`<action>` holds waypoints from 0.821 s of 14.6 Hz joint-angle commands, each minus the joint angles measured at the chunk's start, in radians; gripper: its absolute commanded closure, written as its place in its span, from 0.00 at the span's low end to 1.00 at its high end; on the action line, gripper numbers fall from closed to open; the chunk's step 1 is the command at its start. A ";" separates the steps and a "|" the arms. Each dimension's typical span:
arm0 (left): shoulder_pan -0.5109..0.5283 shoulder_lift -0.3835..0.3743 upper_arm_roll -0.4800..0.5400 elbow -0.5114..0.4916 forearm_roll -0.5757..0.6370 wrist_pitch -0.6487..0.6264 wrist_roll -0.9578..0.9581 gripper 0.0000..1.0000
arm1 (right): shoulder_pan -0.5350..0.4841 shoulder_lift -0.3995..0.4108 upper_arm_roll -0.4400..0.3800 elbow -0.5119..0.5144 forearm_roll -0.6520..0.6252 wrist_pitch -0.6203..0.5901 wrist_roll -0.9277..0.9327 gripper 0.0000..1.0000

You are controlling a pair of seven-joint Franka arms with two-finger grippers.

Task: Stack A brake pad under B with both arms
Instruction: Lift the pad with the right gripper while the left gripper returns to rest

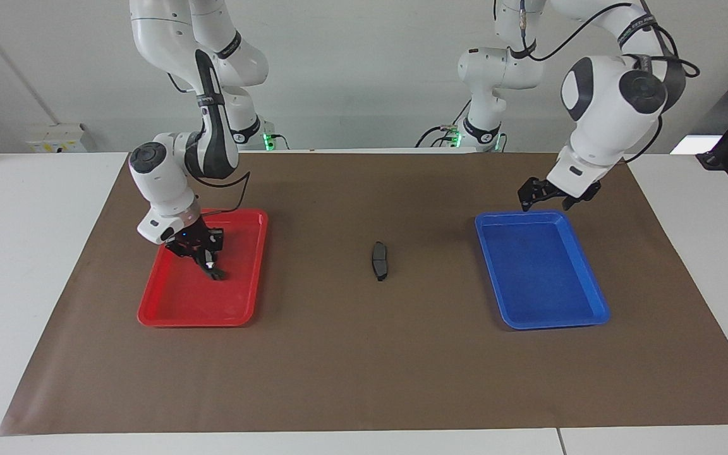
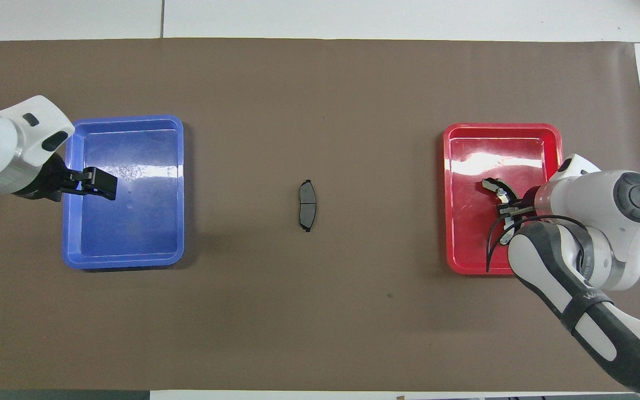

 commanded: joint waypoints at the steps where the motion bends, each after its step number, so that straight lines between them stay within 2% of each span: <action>1: 0.049 0.011 -0.009 0.154 -0.010 -0.130 0.061 0.00 | -0.007 -0.015 0.017 0.071 0.041 -0.101 -0.022 1.00; 3: 0.071 0.028 -0.011 0.250 -0.008 -0.193 0.068 0.00 | 0.039 -0.017 0.018 0.142 0.042 -0.176 0.039 1.00; 5: 0.086 0.031 -0.009 0.310 -0.008 -0.245 0.074 0.00 | 0.128 -0.002 0.018 0.221 0.041 -0.243 0.188 1.00; 8: 0.091 0.007 -0.013 0.249 -0.008 -0.242 0.075 0.00 | 0.245 0.040 0.018 0.317 0.038 -0.276 0.387 1.00; 11: 0.100 0.004 -0.013 0.247 -0.010 -0.242 0.075 0.00 | 0.354 0.080 0.018 0.406 0.027 -0.318 0.542 1.00; 12: 0.108 0.004 -0.013 0.247 -0.008 -0.241 0.077 0.00 | 0.393 0.133 0.018 0.467 0.022 -0.336 0.604 1.00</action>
